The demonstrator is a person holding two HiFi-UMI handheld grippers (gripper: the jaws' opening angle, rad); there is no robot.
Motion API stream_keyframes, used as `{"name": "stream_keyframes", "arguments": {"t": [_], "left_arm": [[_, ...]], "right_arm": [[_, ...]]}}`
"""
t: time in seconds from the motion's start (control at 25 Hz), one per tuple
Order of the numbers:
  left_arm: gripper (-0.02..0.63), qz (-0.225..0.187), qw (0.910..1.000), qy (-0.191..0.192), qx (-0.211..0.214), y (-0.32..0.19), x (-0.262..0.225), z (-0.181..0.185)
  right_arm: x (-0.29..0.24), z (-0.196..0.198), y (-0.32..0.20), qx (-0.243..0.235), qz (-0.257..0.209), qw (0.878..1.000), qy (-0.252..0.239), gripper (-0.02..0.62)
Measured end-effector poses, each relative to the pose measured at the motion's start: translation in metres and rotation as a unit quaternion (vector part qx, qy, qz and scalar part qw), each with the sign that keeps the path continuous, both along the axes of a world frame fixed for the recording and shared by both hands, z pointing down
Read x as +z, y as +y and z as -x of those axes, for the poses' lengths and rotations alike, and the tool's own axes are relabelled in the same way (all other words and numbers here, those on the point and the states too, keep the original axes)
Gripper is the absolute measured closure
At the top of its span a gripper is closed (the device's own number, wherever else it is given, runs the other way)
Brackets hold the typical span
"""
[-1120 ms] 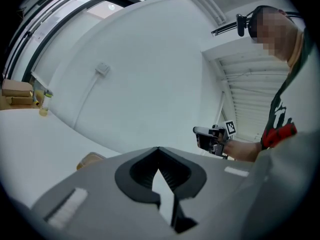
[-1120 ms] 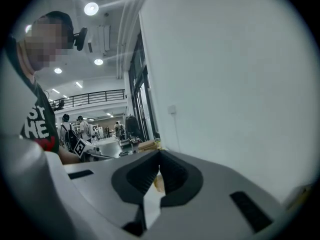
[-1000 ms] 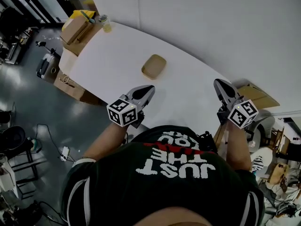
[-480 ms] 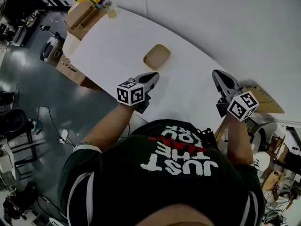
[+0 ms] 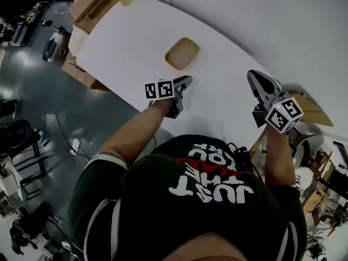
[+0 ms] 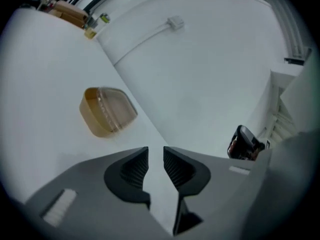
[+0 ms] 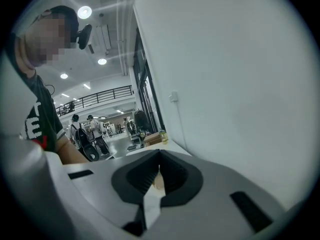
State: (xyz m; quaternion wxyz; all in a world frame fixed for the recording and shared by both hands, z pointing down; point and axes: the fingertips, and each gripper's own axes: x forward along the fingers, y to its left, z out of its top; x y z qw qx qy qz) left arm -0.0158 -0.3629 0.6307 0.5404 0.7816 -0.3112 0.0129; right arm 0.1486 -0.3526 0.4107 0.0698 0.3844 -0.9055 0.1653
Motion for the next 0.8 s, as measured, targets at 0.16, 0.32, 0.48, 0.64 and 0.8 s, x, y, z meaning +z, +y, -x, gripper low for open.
{"name": "stream_keyframes", "arguments": {"t": [0.16,0.32,0.48,0.64,0.8], "left_arm": [[0.475,0.060,0.9955,0.052,-0.052,-0.013,0.025,0.006],[0.429,0.098,0.9877,0.083,-0.089,-0.025,0.042,0.008],[0.416,0.114,0.9837,0.094,-0.103,-0.035,0.053,0.003],[0.416,0.122,0.9813,0.094,-0.115,-0.040,0.062,0.001],[0.416,0.131,0.9793,0.096,-0.120,-0.040,0.065,-0.002]], "right_arm": [[0.010,-0.005,-0.001,0.004,0.012,1.000,0.000,0.589],[0.016,-0.010,0.001,0.010,0.021,1.000,0.000,0.589],[0.022,-0.015,0.001,0.014,0.027,1.000,0.002,0.589],[0.026,-0.021,0.003,0.020,0.030,0.999,0.002,0.589],[0.027,-0.024,0.001,0.022,0.034,0.999,0.004,0.589]]}}
